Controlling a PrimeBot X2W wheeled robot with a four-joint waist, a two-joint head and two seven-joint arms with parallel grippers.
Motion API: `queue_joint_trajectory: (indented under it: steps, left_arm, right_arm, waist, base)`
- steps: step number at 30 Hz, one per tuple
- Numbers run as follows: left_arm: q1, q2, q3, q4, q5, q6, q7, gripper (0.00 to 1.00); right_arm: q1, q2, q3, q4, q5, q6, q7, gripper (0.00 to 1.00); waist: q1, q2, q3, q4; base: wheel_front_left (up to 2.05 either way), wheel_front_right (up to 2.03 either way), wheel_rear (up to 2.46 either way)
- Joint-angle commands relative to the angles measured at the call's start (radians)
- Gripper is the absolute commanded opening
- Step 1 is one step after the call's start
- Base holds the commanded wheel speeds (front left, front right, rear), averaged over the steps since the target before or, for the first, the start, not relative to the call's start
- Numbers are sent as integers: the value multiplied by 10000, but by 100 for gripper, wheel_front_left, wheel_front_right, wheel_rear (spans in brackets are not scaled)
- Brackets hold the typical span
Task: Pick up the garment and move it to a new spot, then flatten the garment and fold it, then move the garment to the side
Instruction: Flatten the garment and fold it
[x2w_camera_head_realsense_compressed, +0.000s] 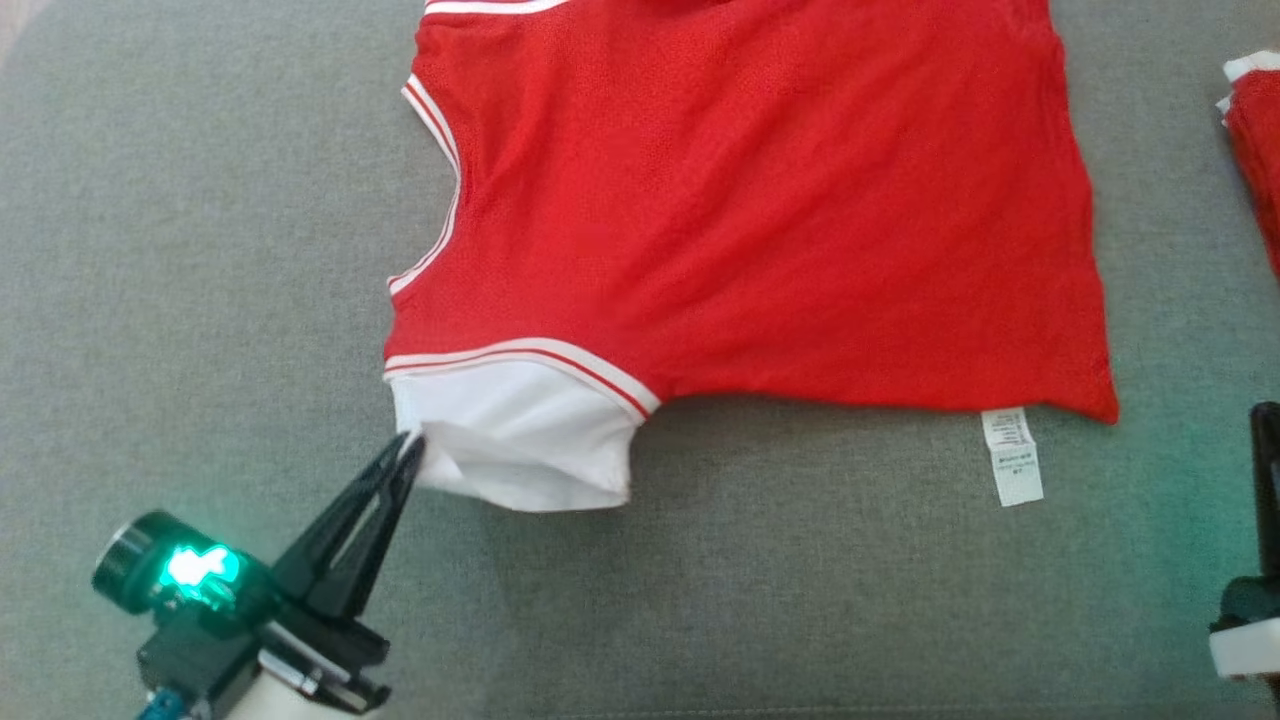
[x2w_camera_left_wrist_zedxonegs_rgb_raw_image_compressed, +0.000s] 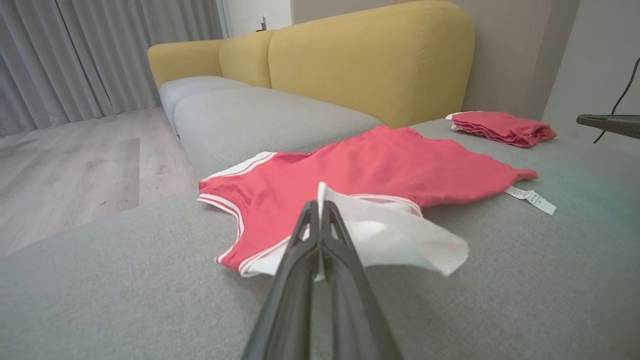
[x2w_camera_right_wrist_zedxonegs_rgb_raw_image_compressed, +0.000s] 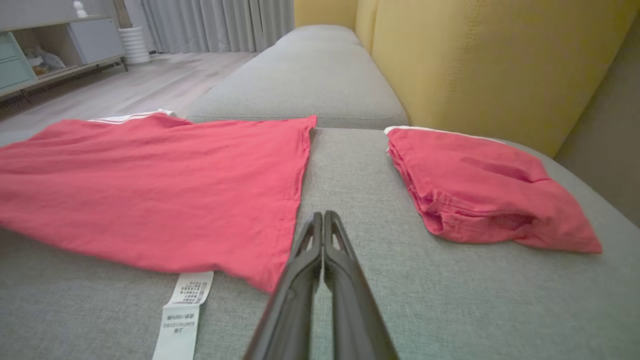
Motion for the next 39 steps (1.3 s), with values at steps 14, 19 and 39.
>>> queue_joint_trajectory:
  steps: [14,19,39]
  left_arm:
    - [-810,-216,696,33,433,-346,-24,0]
    - [-961,-303,669,98,512,-459,-24,0]
    - [-477,-221,1013,-314,414,-597,-24,0]
  right_arm:
    - [-1419,-50,1668,1967,-1014,-7,513,100]
    - [-2112,88,1979,2856,-1135,-7,509,90]
    - [-1293,-901,1812,2249,-1017,-7,426,0]
  waist:
    - [0,0,104,144]
    - [0,0,144,240]
    - [0,0,-308,-11]
  base:
    - [0,0,0]
    - [0,0,0]
    - [0,0,0]
